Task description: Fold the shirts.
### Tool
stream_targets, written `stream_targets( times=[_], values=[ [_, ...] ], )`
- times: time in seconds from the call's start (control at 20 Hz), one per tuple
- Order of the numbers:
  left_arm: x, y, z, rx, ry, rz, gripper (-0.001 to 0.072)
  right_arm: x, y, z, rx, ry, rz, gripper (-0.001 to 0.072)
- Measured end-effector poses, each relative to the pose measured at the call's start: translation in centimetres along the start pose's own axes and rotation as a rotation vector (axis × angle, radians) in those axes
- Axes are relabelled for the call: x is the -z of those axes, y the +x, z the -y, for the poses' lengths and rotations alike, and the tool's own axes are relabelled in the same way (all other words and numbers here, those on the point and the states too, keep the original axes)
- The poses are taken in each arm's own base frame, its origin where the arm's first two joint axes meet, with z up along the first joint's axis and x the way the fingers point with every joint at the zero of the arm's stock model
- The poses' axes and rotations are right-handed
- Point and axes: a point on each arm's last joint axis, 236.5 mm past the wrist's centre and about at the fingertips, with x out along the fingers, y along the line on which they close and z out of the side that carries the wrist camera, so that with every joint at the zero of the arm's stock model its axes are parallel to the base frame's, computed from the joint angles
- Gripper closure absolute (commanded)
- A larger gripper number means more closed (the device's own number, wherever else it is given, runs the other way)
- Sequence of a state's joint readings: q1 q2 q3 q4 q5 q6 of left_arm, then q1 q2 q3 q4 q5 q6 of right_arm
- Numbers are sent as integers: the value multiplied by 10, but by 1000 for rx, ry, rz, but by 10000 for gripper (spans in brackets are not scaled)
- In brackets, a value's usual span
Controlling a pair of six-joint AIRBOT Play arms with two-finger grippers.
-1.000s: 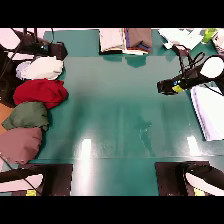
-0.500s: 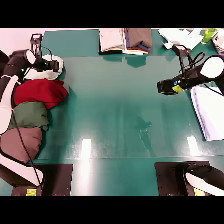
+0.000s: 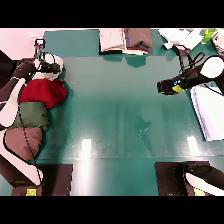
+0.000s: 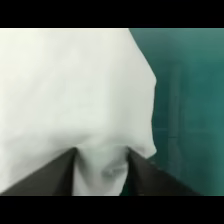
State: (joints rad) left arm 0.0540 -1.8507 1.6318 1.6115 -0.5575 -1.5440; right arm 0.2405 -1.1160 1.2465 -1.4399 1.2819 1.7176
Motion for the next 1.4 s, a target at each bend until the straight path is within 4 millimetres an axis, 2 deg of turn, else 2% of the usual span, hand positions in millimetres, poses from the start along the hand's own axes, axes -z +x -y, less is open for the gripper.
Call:
stream_targets(
  times=[0.05, 0.2, 0.3, 0.35, 0.45, 0.55, 0.65, 0.7, 0.8, 0.9, 1.0, 1.1, 1.25, 1.4],
  values=[
    [1, 1, 0, -1, 2, -1, 685, 0, 0, 0, 0, 0, 0, 695],
    [6, 0, 0, -2, 7, -26, 685, 0, 0, -1, -3, 1, 0, 694],
    [5, -7, -1, -3, 10, -42, 685, -4, -4, -2, -7, 0, 11, 695],
    [-3, -15, -2, -4, 9, -33, 685, -8, -7, -4, -10, -2, 24, 695],
    [-37, -45, -5, -11, 14, 37, 685, -21, -21, -8, -18, -8, 68, 695],
    [-84, -96, -3, -14, 31, 152, 685, -38, -40, -14, -31, -16, 130, 695],
    [-135, -170, 5, -11, 70, 295, 685, -58, -66, -21, -45, -26, 206, 695],
    [-153, -208, 12, -6, 93, 355, 685, -67, -78, -24, -51, -30, 242, 695],
    [-184, -292, 32, 15, 152, 490, 685, -84, -106, -30, -64, -41, 320, 695],
    [-197, -370, 57, 51, 212, 602, 685, -98, -135, -36, -74, -51, 397, 695],
    [-194, -428, 82, 101, 262, 668, 685, -111, -163, -40, -80, -61, 473, 695],
    [-179, -461, 112, 175, 312, 673, 685, -120, -189, -41, -74, -69, 541, 696],
    [-140, -468, 167, 321, 398, 564, 685, -129, -220, -42, -72, -77, 620, 696],
    [-87, -459, 250, 531, 503, 410, 684, -134, -237, -44, -73, -81, 666, 696]
  ],
)
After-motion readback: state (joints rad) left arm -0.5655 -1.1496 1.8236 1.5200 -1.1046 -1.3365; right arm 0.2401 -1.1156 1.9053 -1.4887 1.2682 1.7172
